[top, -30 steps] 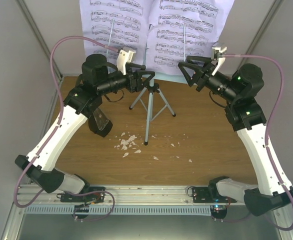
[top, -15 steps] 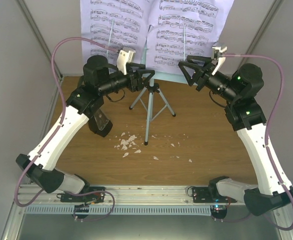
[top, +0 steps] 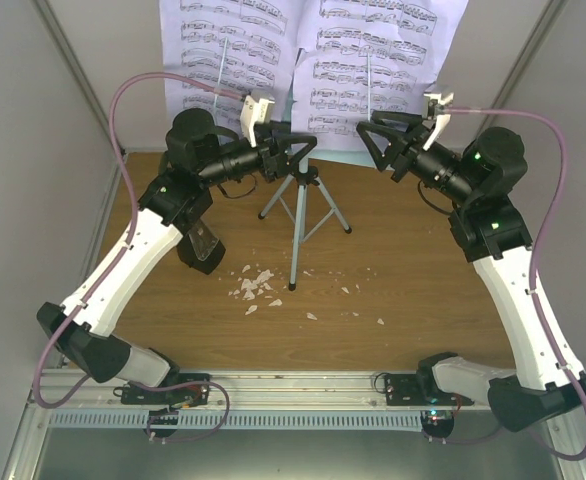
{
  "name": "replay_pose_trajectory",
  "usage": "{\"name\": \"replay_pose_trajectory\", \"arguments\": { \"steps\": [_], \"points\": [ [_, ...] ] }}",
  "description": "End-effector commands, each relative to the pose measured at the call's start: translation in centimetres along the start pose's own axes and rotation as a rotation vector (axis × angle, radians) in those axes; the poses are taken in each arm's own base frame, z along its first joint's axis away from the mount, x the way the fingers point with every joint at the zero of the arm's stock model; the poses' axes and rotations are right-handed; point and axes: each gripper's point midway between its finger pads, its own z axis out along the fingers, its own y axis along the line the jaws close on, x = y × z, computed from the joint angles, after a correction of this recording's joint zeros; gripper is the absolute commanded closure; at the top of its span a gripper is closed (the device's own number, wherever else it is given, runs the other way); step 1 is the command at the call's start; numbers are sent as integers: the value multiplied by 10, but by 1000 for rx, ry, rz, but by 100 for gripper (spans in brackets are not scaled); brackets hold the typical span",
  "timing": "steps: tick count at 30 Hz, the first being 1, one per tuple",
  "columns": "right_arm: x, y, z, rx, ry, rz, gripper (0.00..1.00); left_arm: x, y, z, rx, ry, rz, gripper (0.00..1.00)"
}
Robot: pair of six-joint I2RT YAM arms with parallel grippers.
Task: Pack up the instrument practice props
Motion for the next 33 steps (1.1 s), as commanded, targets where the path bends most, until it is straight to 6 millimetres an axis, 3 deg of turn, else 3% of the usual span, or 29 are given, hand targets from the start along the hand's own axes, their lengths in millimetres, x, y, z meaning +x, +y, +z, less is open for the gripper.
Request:
{"name": "replay_pose_trajectory", "arguments": {
  "steps": [1, 5, 9, 12, 13, 24, 33],
  "points": [
    [-16, 11, 0, -34, -45, -19, 48, -16, -9, 0, 54, -63, 38, 58],
    [-16, 10, 1, -25, -48, -21, 58, -15, -8, 3, 65, -58, 28, 79],
    [-14, 5, 3, -10, -46, -27, 79, -14, -6, 3, 55, -55, 26, 97],
    [-12, 6, 3, -16, -52, -41, 97, -13, -5, 3, 50, -53, 24, 100],
    [-12, 6, 2, -19, -56, -46, 99, -13, -5, 3, 50, -53, 25, 100],
    [-5, 4, 2, -28, -70, -83, 100, -18, -11, -2, 57, -62, 51, 100],
    [-4, 2, 2, -19, -71, -84, 100, -43, -44, -35, 82, -122, 166, 100]
  ]
}}
